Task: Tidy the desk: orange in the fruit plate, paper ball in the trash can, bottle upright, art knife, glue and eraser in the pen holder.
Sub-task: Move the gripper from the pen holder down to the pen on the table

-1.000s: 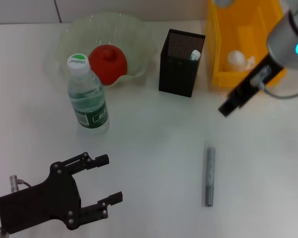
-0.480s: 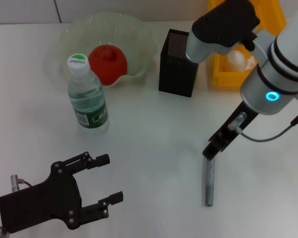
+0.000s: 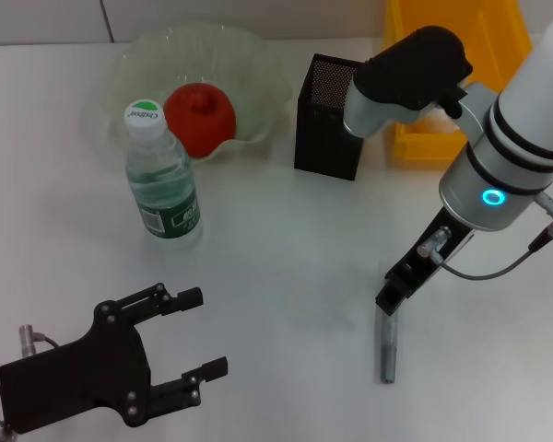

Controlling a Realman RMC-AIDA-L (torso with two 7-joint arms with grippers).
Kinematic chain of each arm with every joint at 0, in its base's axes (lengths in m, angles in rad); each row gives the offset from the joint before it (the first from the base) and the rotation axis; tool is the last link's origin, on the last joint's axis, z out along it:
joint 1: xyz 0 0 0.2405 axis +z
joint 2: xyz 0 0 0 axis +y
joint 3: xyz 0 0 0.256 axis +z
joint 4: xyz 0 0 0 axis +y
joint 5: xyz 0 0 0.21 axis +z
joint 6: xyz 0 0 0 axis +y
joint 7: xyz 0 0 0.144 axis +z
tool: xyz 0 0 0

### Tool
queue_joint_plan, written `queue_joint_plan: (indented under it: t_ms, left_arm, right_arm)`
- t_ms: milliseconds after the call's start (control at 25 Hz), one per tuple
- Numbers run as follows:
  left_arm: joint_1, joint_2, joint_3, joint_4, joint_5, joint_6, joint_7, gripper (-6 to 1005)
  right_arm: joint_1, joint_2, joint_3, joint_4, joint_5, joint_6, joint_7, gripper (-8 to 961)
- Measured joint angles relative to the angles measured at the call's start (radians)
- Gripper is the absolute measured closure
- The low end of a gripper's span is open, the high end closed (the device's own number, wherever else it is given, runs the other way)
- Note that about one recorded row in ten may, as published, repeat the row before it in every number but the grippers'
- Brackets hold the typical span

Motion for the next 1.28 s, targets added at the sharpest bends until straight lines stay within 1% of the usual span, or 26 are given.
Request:
queue_joint_plan:
  t_ms: [480,640,1280]
  left_arm:
    - [-0.001,-0.002,0.001,0.0,0.0,-0.002,0.004,264]
    - [0.0,-0.002,0.001,0.0,0.0,-0.002,0.005,264]
    - [0.003,-0.001,-0.006,0.0,0.0,0.003,0.007,264]
  right_arm:
    - [0.018,-0.001,-0.021,0.087,0.002,0.063,0.0,505]
    - [0.028,-0.001,-0.042,0.104,0.004,0.077,0.0,517]
    - [0.058,-0.001,-0.06,0.166,0.007,0.111,-0.002,565]
